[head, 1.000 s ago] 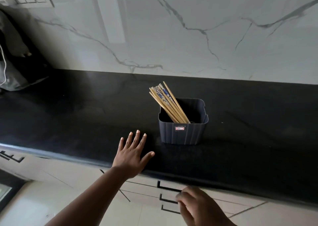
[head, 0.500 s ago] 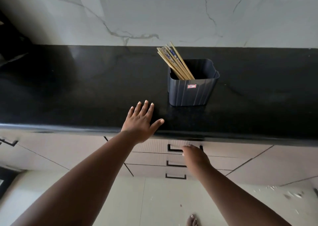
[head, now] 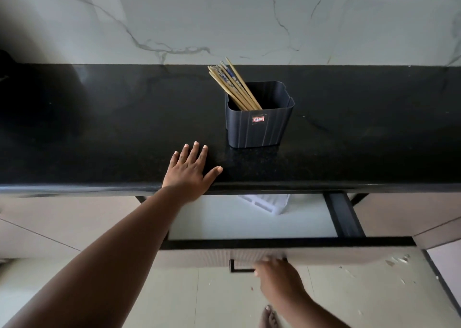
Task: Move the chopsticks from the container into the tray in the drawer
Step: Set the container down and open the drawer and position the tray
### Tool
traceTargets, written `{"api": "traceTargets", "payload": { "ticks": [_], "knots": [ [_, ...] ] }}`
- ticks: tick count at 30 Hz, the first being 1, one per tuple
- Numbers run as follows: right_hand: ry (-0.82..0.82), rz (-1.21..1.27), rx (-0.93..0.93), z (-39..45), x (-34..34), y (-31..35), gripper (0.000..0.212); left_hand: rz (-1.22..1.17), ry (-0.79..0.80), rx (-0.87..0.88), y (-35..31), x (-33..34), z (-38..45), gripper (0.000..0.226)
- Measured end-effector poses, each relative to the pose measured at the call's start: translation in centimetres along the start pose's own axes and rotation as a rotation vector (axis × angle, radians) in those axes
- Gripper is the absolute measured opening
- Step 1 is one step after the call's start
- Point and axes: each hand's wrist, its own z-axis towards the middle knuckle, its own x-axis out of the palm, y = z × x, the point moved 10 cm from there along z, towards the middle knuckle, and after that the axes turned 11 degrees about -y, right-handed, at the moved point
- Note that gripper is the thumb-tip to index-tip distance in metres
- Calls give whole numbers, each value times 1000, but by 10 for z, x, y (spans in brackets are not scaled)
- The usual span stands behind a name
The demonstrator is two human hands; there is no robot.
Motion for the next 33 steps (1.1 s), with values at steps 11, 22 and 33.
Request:
{"api": "traceTargets", "payload": {
  "ticks": [11,22,33],
  "knots": [
    [186,57,-70,-73,21,12,30,-7,-19,-10,2,2,0,83],
    [180,891,269,-87,-82,-20,8,-199,-274,258,-30,-22,-106,56],
    [-48,1159,1003,-10,-12,-131,43,-736,205,-647,18,86,-116,64]
  ]
}}
